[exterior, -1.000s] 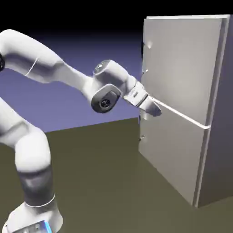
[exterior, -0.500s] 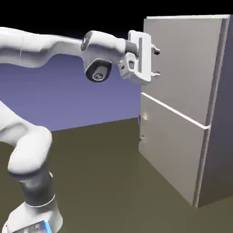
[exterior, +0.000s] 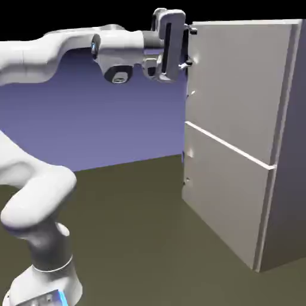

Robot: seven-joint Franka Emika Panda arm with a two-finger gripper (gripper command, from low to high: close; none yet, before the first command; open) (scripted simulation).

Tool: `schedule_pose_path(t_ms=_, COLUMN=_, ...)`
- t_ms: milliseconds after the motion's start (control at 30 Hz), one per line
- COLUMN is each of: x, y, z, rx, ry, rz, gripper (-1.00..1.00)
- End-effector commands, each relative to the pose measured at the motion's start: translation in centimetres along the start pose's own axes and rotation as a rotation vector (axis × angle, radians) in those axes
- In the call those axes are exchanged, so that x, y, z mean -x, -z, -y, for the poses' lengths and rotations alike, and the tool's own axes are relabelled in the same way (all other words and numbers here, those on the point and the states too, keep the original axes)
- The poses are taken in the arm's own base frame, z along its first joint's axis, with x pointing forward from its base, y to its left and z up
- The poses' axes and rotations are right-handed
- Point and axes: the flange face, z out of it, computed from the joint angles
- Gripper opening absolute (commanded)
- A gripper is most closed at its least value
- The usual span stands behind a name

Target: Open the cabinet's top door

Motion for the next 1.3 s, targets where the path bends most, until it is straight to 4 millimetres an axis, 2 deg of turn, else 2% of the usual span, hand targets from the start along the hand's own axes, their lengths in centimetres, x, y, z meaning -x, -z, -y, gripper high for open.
schedule_pose_path(t_ms=0, x=0.2, y=0.0, z=-0.7, rx=-0.003, ry=-0.055, rz=0.009, gripper=0.00)
schedule_pose_path(t_ms=167, x=0.7, y=-0.2, z=-4.6, rx=-0.005, ry=-0.327, rz=0.046, gripper=0.00)
schedule_pose_path(t_ms=333, x=0.2, y=-0.9, z=-9.1, rx=0.009, ry=-0.601, rz=0.058, gripper=0.00)
schedule_pose_path(t_ms=500, x=-1.4, y=-2.0, z=-14.1, rx=0.028, ry=-0.877, rz=0.043, gripper=0.00)
schedule_pose_path(t_ms=700, x=-4.5, y=-3.6, z=-20.2, rx=0.041, ry=-1.198, rz=-0.014, gripper=0.00)
schedule_pose_path(t_ms=733, x=-4.5, y=-3.6, z=-20.2, rx=0.041, ry=-1.198, rz=-0.014, gripper=0.00)
schedule_pose_path(t_ms=900, x=-4.4, y=-8.6, z=-20.4, rx=0.041, ry=-1.198, rz=-0.014, gripper=0.00)
schedule_pose_path(t_ms=933, x=-4.4, y=-8.6, z=-20.4, rx=0.041, ry=-1.198, rz=-0.014, gripper=-1.00)
schedule_pose_path(t_ms=967, x=-4.4, y=-8.6, z=-20.4, rx=0.041, ry=-1.198, rz=-0.014, gripper=-1.00)
schedule_pose_path(t_ms=1267, x=-5.6, y=-2.2, z=-17.6, rx=0.203, ry=-1.195, rz=-0.044, gripper=-1.00)
